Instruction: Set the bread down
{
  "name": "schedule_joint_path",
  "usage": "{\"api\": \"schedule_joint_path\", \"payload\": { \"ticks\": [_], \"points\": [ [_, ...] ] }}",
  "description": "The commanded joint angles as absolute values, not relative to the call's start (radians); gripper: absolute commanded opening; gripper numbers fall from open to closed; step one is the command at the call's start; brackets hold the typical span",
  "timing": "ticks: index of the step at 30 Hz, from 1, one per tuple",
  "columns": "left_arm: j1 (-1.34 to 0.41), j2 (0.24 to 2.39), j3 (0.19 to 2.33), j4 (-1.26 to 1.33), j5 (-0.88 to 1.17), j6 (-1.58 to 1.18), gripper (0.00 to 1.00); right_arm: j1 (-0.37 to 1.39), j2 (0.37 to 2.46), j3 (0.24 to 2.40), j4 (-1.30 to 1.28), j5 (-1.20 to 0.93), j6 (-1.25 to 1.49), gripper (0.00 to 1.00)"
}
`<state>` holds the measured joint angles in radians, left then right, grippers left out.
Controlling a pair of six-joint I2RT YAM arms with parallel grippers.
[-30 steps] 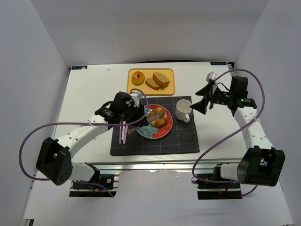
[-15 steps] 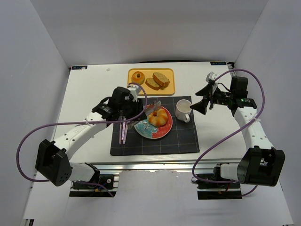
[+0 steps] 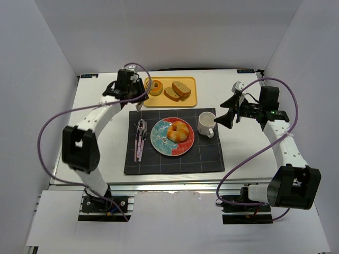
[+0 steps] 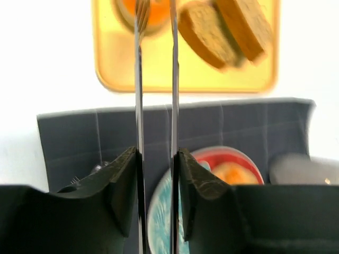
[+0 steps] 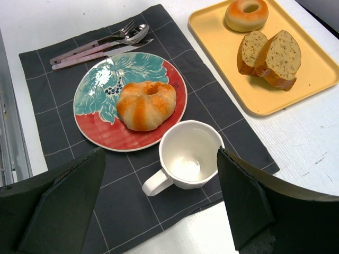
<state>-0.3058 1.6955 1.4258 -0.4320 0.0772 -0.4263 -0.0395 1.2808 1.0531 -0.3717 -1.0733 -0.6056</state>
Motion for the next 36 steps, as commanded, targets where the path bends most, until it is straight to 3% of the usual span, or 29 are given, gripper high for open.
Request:
{"api": "schedule_joint_path", "payload": {
  "ticks": [1, 6, 12, 36],
  "points": [
    [-0.284, 1.824, 1.614, -0.432, 0.028, -0.405, 0.46, -0.044, 1.276, 1.081, -0.365, -1.1, -0.617, 0.9],
    [-0.256, 2.057, 1.845, -0.517, 0.028, -0.382, 0.52, -0.044, 1.276, 1.077, -0.362, -1.098, -0.62, 0.89],
    [-0.255, 2.132, 1.948, -0.557, 0.014, -0.376, 0.54, -0.046, 1.282, 1.069, -0.364, -1.094, -0.623, 0.89],
    [-0.241, 2.008, 1.738, -0.523, 0.132, -0.359, 0.55, -0.046, 1.316, 1.091, -0.356, -1.114, -0.601, 0.89]
  ]
}}
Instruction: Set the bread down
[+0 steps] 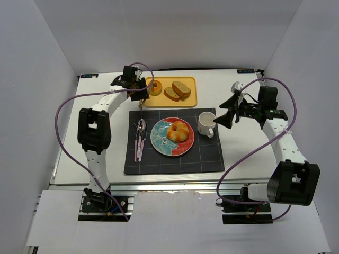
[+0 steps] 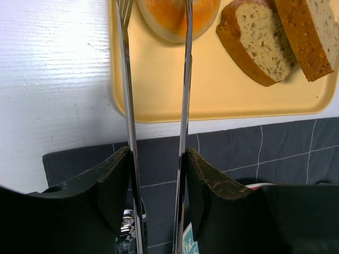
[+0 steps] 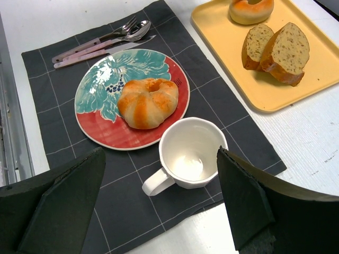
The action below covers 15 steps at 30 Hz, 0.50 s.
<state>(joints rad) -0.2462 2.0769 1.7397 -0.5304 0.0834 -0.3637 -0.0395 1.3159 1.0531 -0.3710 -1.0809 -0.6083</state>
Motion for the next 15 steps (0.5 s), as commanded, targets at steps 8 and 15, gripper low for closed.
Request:
{"api": "schedule_joint_path", "payload": {
  "ticks": [8, 15],
  "points": [
    [-0.236, 2.078, 1.807, -0.544, 0.175, -0.388, 0.54, -0.046, 1.295, 1.075, -0.354, -1.112, -0.603, 0.89],
    [-0.226, 2.065, 1.819, -0.561, 0.181, -0.391, 0.35, -0.046, 1.289, 1.069, -0.353, -1.115, -0.604, 0.89]
  ]
}}
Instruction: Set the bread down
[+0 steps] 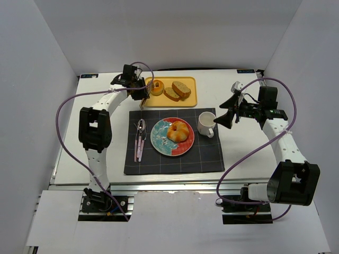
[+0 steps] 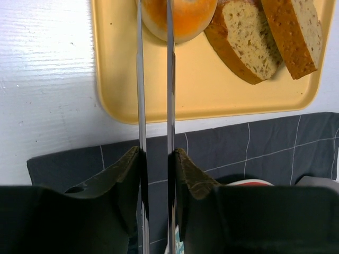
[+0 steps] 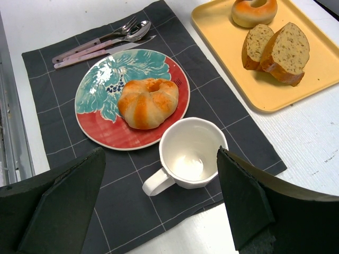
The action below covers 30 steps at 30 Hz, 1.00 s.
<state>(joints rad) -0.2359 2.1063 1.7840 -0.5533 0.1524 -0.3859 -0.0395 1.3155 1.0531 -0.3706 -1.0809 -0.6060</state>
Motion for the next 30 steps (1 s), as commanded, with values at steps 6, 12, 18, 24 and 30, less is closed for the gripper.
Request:
{"api": "schedule_joint_path", "payload": {
  "ticks": [6, 12, 18, 24, 30],
  "points": [
    [-0.213, 1.984, 1.755, -0.514, 0.184, -0.4, 0.16, -0.046, 1.285, 1.069, -0.353, -1.12, -0.604, 0.89],
    [-0.212, 1.873, 1.671, -0.462, 0.219, -0.416, 0.03, -0.046, 1.281, 1.071, -0.357, -1.12, -0.606, 0.89],
    [-0.213, 1.637, 1.434, -0.388, 0.304, -0.413, 0.01, -0.048, 1.279, 1.069, -0.36, -1.115, -0.607, 0.89],
    [-0.216, 1.337, 1.16, -0.405, 0.385, -0.365, 0.0, -0.048, 1.287, 1.078, -0.367, -1.109, -0.624, 0.89],
    [-0.278, 1.122, 0.87, -0.377, 0.437, -0.4, 0.0, -0.048, 1.308, 1.1, -0.37, -1.114, -0.626, 0.89]
  ]
}}
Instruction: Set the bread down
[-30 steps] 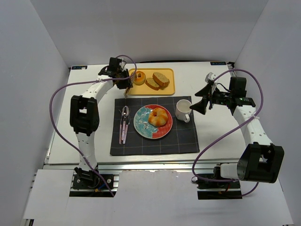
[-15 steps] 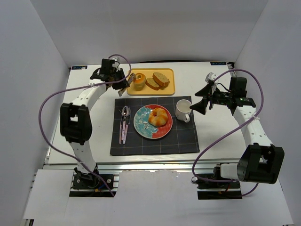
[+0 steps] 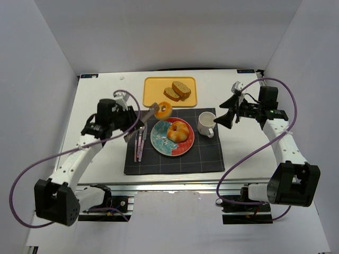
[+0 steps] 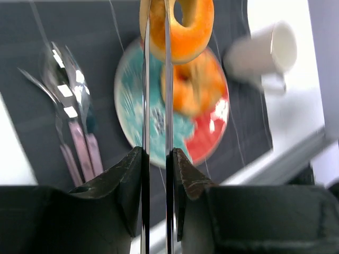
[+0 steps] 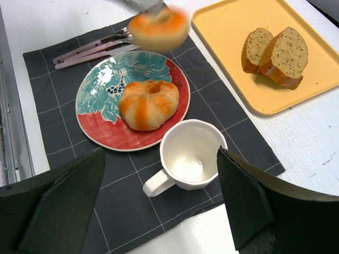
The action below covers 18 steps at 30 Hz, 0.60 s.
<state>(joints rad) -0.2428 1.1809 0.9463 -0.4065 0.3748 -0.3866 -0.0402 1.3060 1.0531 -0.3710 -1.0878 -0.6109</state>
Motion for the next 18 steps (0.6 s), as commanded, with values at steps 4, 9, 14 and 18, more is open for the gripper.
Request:
{"api": "schedule_joint_path", "payload": {
  "ticks": [4, 9, 14, 18],
  "points": [
    [-0.35, 1.08, 0.799, -0.365, 0.416, -0.423, 0.02, -0.048, 1.324, 1.12, -0.379, -1.121, -0.624, 0.89],
    [-0.379, 1.112, 0.793, -0.36, 0.384, -0.423, 0.11, -0.049, 1.316, 1.129, -0.391, -1.124, -0.623, 0.89],
    [-0.377, 1.115, 0.81, -0.391, 0.348, -0.417, 0.4, -0.048, 1.298, 1.118, -0.397, -1.117, -0.623, 0.89],
    [-0.379, 1.097, 0.819, -0.411, 0.331, -0.414, 0.47, -0.048, 1.29, 1.108, -0.399, -1.12, -0.618, 0.89]
  ]
}}
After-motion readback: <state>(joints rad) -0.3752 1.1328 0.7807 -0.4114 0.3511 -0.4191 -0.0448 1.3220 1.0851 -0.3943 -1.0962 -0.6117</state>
